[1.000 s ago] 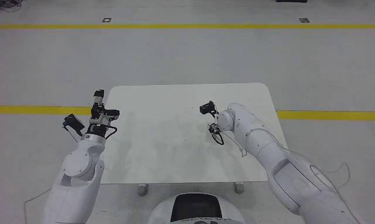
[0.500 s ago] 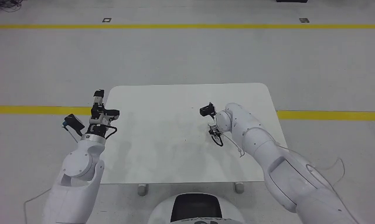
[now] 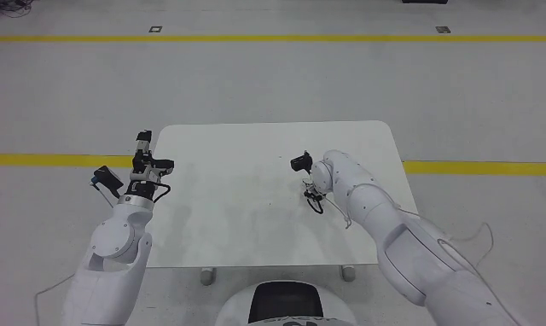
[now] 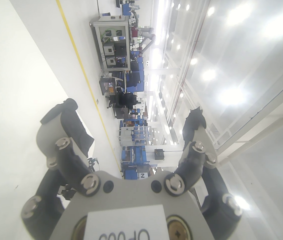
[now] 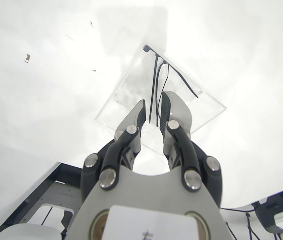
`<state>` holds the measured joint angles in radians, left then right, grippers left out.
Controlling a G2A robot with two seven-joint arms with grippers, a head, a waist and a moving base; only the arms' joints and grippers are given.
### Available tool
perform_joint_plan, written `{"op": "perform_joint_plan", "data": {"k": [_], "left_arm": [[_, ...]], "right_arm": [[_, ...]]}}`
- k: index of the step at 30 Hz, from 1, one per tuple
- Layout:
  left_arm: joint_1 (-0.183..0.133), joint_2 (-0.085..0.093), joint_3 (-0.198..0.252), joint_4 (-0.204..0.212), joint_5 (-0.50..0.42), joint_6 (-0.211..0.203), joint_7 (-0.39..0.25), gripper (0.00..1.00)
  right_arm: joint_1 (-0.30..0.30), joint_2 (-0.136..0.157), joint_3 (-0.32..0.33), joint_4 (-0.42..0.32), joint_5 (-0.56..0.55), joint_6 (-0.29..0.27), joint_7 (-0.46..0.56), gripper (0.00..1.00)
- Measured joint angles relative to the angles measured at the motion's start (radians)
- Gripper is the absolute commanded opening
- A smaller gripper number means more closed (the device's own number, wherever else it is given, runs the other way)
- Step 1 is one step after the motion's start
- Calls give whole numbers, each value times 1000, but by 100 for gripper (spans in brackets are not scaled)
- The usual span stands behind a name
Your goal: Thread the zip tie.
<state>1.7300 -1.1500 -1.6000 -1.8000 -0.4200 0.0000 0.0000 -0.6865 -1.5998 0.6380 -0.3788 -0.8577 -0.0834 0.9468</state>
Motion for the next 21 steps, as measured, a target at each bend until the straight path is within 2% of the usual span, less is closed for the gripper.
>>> {"op": "perform_joint_plan", "data": {"k": [9, 21], "left_arm": [[0, 0, 0, 0, 0, 0, 0, 100], [0, 0, 0, 0, 0, 0, 0, 100]], "right_arm": [[13, -23, -9, 47, -7, 18, -10, 13], [24, -48, -16, 91, -20, 31, -15, 16]]}}
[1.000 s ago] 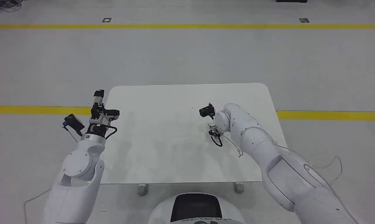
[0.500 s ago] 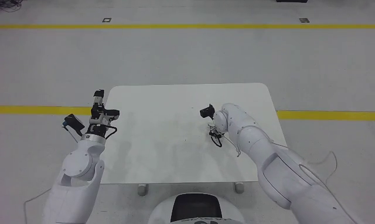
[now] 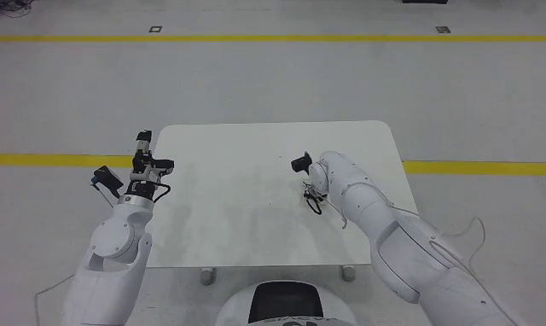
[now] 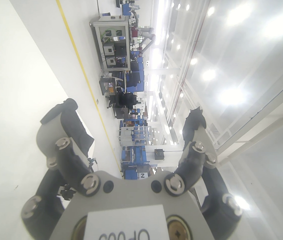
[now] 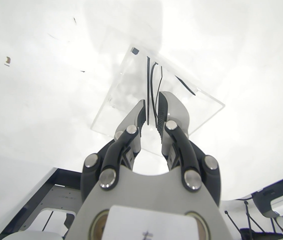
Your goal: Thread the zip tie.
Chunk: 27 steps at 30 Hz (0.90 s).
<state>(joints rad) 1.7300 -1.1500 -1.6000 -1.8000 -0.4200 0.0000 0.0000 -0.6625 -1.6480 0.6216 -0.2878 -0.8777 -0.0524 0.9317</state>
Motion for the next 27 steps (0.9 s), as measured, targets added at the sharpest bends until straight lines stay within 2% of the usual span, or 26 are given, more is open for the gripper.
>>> {"op": "perform_joint_plan", "data": {"k": [27], "left_arm": [[0, 0, 0, 0, 0, 0, 0, 100]], "right_arm": [[17, -26, 12, 75, 5, -24, -23, 6]]}}
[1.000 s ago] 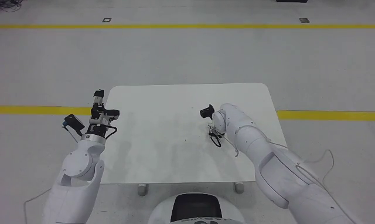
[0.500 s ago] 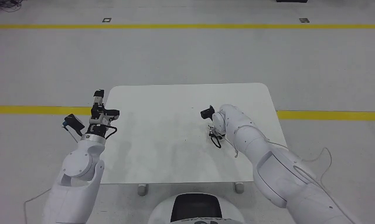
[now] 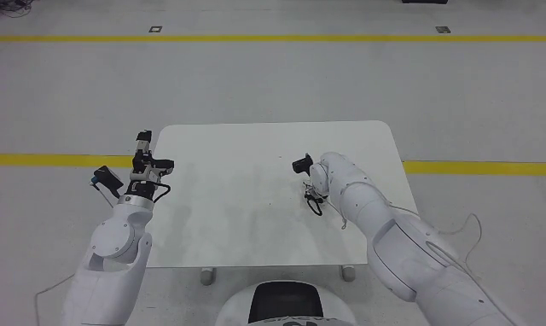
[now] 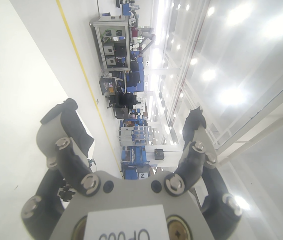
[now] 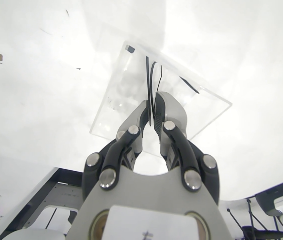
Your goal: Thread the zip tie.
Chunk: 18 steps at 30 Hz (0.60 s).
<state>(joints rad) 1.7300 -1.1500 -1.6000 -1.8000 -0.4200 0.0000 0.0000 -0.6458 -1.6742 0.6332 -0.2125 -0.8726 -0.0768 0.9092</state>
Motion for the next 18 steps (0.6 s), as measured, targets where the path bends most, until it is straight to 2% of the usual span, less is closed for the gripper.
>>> {"op": "perform_joint_plan", "data": {"k": [18], "left_arm": [[0, 0, 0, 0, 0, 0, 0, 100]], "right_arm": [[-2, -9, 2, 9, -18, 24, -15, 9]]}}
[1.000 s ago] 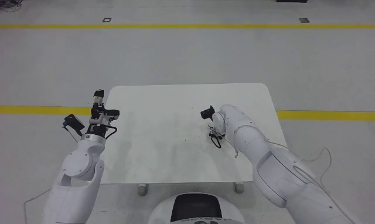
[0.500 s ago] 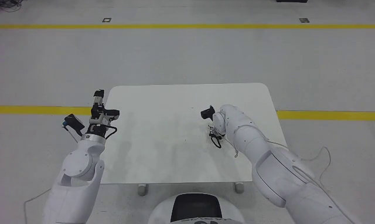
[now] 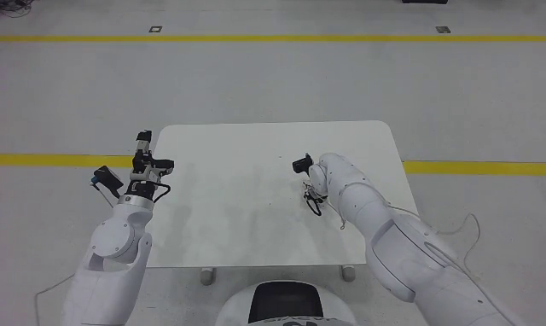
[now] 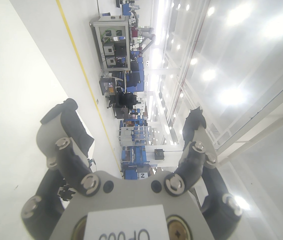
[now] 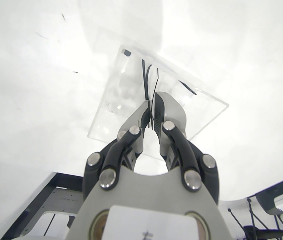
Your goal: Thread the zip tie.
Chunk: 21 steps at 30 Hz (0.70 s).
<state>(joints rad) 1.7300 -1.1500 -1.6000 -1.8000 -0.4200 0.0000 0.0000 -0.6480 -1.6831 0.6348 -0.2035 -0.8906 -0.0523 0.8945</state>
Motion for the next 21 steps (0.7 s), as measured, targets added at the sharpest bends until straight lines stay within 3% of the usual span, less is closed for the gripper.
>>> {"op": "perform_joint_plan", "data": {"k": [6, 11, 21], "left_arm": [[0, 0, 0, 0, 0, 0, 0, 100], [0, 0, 0, 0, 0, 0, 0, 100], [0, 0, 0, 0, 0, 0, 0, 100]], "right_arm": [[0, -2, 2, 4, -3, 1, 5, 9], [1, -4, 5, 9, -2, -1, 9, 0], [16, -2, 12, 4, -7, 18, -4, 0]]}}
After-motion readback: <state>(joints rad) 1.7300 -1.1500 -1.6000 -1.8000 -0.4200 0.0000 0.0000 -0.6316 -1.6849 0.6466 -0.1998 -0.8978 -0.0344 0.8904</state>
